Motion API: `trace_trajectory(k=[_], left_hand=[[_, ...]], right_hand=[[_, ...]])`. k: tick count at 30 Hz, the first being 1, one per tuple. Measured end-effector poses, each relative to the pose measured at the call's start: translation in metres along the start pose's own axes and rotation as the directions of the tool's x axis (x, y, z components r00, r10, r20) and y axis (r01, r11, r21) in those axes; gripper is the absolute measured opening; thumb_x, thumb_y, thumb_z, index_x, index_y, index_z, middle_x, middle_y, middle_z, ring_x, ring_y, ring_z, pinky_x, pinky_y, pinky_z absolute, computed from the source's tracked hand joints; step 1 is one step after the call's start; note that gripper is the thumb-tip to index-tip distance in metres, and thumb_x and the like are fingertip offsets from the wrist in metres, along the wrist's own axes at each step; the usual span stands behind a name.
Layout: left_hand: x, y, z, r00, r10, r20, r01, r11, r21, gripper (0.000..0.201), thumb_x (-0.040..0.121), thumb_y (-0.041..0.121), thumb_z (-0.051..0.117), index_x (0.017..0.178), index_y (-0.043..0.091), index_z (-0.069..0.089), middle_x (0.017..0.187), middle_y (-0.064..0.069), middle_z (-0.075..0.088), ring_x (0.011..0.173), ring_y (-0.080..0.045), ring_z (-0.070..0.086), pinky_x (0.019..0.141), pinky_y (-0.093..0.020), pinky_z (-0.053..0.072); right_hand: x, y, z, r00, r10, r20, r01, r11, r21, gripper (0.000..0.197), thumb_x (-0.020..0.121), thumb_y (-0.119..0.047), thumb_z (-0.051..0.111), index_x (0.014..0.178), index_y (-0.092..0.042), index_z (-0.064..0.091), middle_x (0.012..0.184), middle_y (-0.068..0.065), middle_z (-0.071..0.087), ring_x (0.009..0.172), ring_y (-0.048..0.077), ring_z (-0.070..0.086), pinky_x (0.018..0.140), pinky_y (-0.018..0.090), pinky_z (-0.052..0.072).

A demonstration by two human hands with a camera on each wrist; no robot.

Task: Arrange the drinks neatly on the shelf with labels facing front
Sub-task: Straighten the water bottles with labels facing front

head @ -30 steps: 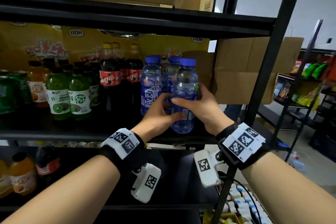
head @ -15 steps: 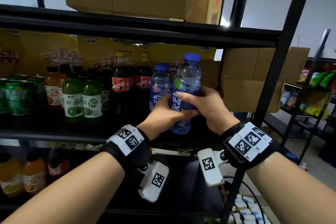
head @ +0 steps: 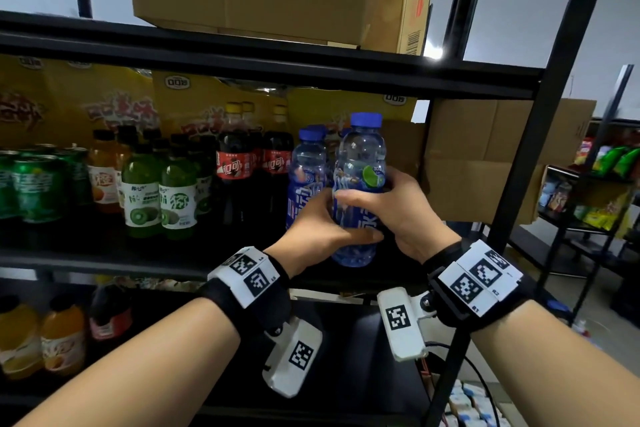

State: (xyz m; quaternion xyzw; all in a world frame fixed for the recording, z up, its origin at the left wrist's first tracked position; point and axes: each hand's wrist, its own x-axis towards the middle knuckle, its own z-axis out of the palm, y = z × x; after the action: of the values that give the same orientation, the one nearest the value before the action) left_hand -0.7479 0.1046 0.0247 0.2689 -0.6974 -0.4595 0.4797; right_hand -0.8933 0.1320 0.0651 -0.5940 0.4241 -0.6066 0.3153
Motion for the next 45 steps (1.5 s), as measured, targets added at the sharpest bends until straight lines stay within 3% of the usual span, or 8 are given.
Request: trace_trajectory(k=[7,13,19,24,31,35,39,45], left_hand=[[0.001,0.003,-0.008,0.966,-0.154,0.207,0.186,0.972,-0.146,0.053,0.084,0.007,0.079,0.132,0.018,0.059,0.122,-0.006,0.074,0.111,-0.021,0.072,0.089,-0.032,0.060],[0.002,0.005,-0.004,0.976,-0.166,0.145,0.172,0.984,-0.034,0.059,0.076,0.027,0.091,0.129,0.020,0.064,0.117,0.002,0.077,0.108,-0.016,0.073,0.097,-0.035,0.056],[0.000,0.016,-0.006,0.826,-0.350,0.443,0.513,0.793,-0.329,0.050,0.091,0.036,0.069,0.131,0.009,0.062,0.125,-0.013,0.069,0.109,-0.032,0.069,0.106,-0.051,0.050],[0.002,0.024,-0.011,0.802,-0.349,0.485,0.546,0.757,-0.358,0.051,0.086,0.049,0.072,0.123,0.015,0.070,0.126,-0.011,0.070,0.101,-0.027,0.073,0.080,-0.040,0.064],[0.007,0.036,0.002,0.786,-0.506,0.356,0.619,0.645,-0.448,0.083,0.058,0.071,0.076,0.117,0.012,0.070,0.102,-0.010,0.075,0.068,-0.020,0.075,0.049,-0.029,0.060],[0.003,0.032,0.000,0.823,-0.495,0.279,0.565,0.769,-0.301,0.062,0.061,0.061,0.081,0.106,0.019,0.074,0.099,-0.005,0.079,0.076,-0.017,0.076,0.058,-0.029,0.062],[-0.002,0.013,-0.002,0.932,-0.335,0.136,0.359,0.901,-0.244,0.074,0.074,0.013,0.088,0.137,0.028,0.052,0.124,-0.007,0.073,0.111,-0.025,0.072,0.090,-0.049,0.061],[-0.002,0.006,0.004,0.999,-0.037,-0.019,0.038,0.999,0.028,0.053,0.075,-0.020,0.076,0.120,0.006,0.065,0.110,-0.004,0.075,0.106,-0.022,0.070,0.090,-0.027,0.057]], right_hand=[[0.002,0.007,-0.007,0.982,0.183,-0.040,-0.166,0.950,0.266,0.034,0.090,-0.007,0.073,0.123,-0.008,0.065,0.108,0.016,0.078,0.096,0.033,0.077,0.084,0.046,0.063],[0.003,0.006,-0.017,0.979,0.203,0.011,-0.202,0.968,0.149,0.046,0.084,-0.022,0.084,0.126,-0.012,0.067,0.105,0.008,0.080,0.093,0.025,0.078,0.069,0.034,0.062],[0.009,0.002,-0.020,0.963,0.257,-0.076,-0.250,0.964,0.093,0.069,0.076,-0.036,0.090,0.132,-0.009,0.059,0.115,0.011,0.076,0.099,0.029,0.077,0.084,0.042,0.062],[0.008,0.006,-0.025,0.875,0.484,0.021,-0.482,0.866,0.130,0.066,0.085,-0.067,0.068,0.129,-0.018,0.070,0.124,0.012,0.074,0.120,0.033,0.067,0.111,0.051,0.047],[0.003,0.020,-0.019,0.780,0.626,-0.011,-0.626,0.780,-0.017,0.068,0.092,-0.083,0.035,0.089,-0.025,0.070,0.068,0.001,0.076,0.064,0.019,0.070,0.069,0.036,0.046],[0.001,0.016,-0.025,0.826,0.564,0.021,-0.563,0.826,-0.020,0.085,0.078,-0.095,0.037,0.111,-0.027,0.074,0.100,0.007,0.081,0.101,0.030,0.073,0.093,0.048,0.056],[-0.010,0.003,-0.030,0.912,0.388,0.135,-0.392,0.920,0.000,0.074,0.077,-0.076,0.069,0.133,-0.029,0.064,0.123,0.002,0.075,0.114,0.028,0.072,0.099,0.059,0.055],[-0.026,-0.002,-0.020,0.977,-0.137,0.166,0.197,0.876,-0.440,0.088,0.066,-0.020,0.098,0.141,-0.024,0.051,0.128,-0.004,0.067,0.118,0.007,0.065,0.098,0.022,0.052]])
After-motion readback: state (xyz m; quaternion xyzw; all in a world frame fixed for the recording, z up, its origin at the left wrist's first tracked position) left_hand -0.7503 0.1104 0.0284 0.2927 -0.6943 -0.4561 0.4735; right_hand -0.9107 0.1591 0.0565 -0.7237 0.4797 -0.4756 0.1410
